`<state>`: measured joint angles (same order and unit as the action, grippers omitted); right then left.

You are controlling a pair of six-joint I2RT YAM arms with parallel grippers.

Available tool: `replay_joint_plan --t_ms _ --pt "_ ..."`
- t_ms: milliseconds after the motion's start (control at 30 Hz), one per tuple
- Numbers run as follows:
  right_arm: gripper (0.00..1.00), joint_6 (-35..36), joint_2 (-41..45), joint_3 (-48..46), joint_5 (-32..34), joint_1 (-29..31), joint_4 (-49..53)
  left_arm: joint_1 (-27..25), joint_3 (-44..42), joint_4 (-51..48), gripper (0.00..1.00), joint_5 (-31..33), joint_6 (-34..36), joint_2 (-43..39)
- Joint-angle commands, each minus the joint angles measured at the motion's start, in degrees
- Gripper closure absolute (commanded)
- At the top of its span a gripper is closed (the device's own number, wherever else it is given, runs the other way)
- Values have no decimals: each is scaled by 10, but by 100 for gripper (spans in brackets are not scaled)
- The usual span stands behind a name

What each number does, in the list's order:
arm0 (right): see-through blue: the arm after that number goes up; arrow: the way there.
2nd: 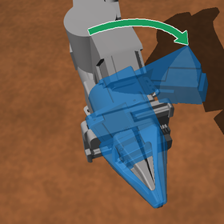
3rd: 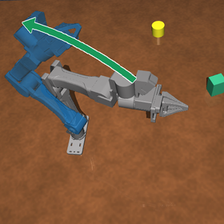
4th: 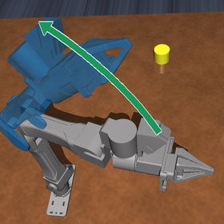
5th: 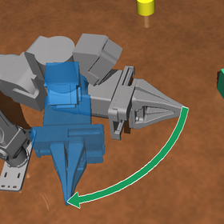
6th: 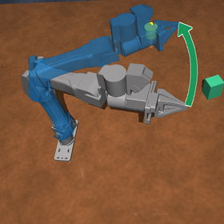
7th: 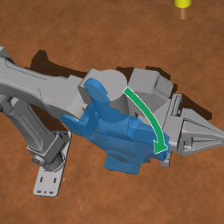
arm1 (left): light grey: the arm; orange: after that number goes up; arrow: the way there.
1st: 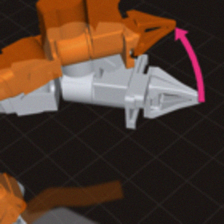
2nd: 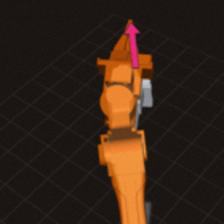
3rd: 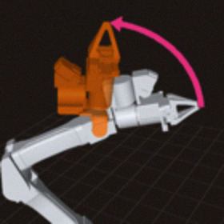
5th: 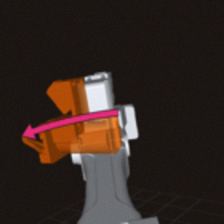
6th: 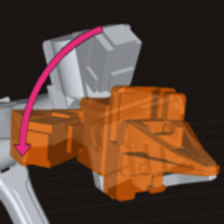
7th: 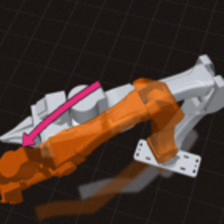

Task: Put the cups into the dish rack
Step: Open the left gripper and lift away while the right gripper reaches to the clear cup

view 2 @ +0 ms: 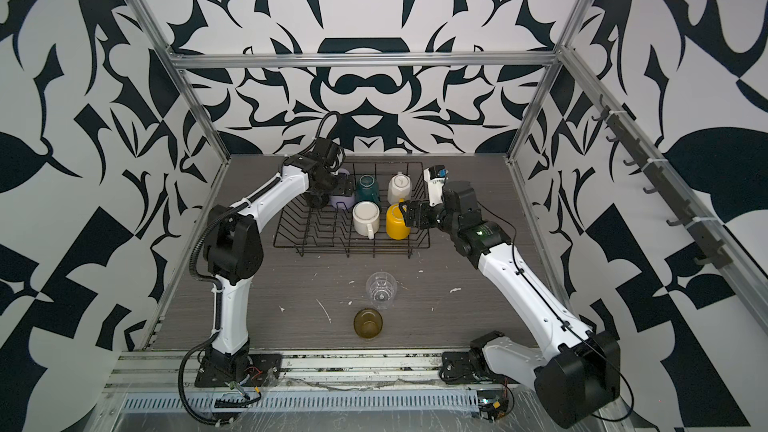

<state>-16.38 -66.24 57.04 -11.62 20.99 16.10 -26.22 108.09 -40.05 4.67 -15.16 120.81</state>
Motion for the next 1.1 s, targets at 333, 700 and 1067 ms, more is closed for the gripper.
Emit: replay_joint_plan --t_ms 333,700,1067 --pt "24 44 -38 68 16 71 144 6 -197 188 6 43 -15 -236" --pt "34 14 -38 18 88 206 254 7 -429 440 2 83 -18 -432" --pt "42 -28 -42 -29 97 251 259 7 -503 505 0 106 -5 -515"
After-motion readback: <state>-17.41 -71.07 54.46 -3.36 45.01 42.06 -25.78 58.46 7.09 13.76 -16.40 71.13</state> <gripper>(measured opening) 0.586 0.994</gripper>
